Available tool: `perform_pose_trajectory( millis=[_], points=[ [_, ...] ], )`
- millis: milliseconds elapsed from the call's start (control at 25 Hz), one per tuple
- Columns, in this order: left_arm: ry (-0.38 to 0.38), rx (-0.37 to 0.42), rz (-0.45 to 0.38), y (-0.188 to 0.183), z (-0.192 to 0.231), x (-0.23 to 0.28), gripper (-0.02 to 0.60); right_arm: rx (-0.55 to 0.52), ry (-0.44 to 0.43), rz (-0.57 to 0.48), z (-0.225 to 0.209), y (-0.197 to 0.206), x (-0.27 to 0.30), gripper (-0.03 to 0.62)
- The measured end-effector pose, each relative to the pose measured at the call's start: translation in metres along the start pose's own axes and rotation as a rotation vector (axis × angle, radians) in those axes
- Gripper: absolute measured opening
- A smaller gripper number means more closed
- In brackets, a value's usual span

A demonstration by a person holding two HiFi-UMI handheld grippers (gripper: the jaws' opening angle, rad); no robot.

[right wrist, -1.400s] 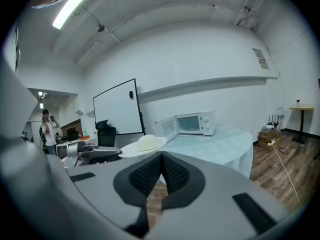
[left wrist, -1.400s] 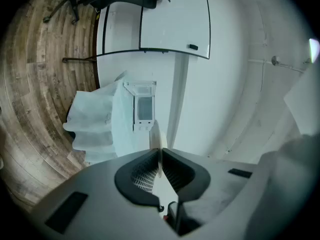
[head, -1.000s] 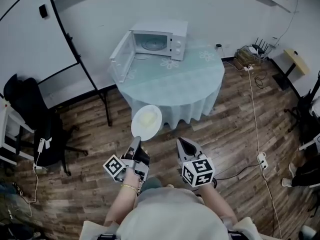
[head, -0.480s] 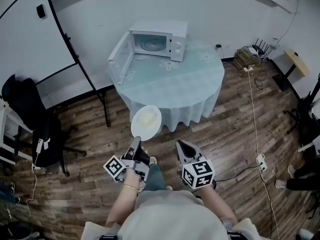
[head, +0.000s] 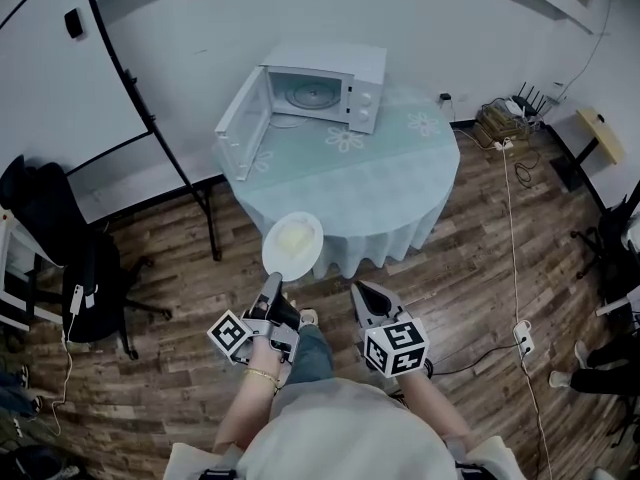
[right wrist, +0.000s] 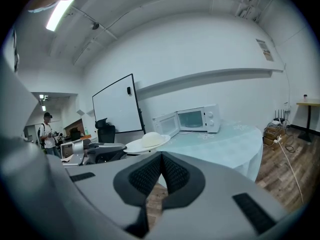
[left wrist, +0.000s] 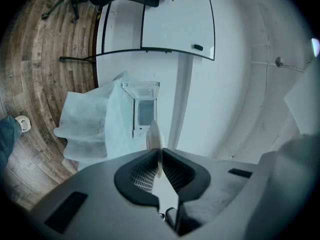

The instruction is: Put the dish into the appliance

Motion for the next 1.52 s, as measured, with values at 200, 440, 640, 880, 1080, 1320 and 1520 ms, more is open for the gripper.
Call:
perform_pose_trajectory(
  millis=[200,440,640,880,1080,1320,1520],
  points=[
    [-0.001,0.001,0.006,-0.027,0.008,0.044,0.031,-0.010,0.006,-0.004,-0.018,-0.020,0.044,0.005],
    [-0.016,0.000,0.029,-0.063,0.016,0.103,0.031,-0.004,0.021,0.005,-0.040,-0.045,0.103,0.005],
    [-0.017,0.005,0.045,-0.093,0.016,0.149,0.031,-0.005,0.034,0.006,-0.057,-0.071,0.144,0.005],
    [-0.021,-0.007,0.067,-0.124,0.018,0.197,0.031,0.001,0.042,0.014,-0.070,-0.096,0.191,0.005],
    [-0.024,0.003,0.092,-0.153,0.022,0.231,0.031,0.005,0.058,0.013,-0.078,-0.113,0.228,0.005],
    [-0.028,0.006,0.121,-0.181,0.030,0.268,0.031,0.018,0.093,-0.006,-0.088,-0.127,0.267,0.005],
    [-0.034,0.008,0.141,-0.196,0.037,0.294,0.031,0.027,0.112,-0.015,-0.094,-0.135,0.289,0.005]
  ],
)
Point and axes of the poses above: the fingertips, and each gripper's own axes: x forward along the fingers, z to its left, y out of its underside, the point moved 9 cm from there along -x, backward along the fingers, and after that the axes turned 2 degrees about z, right-handed, at the moved point
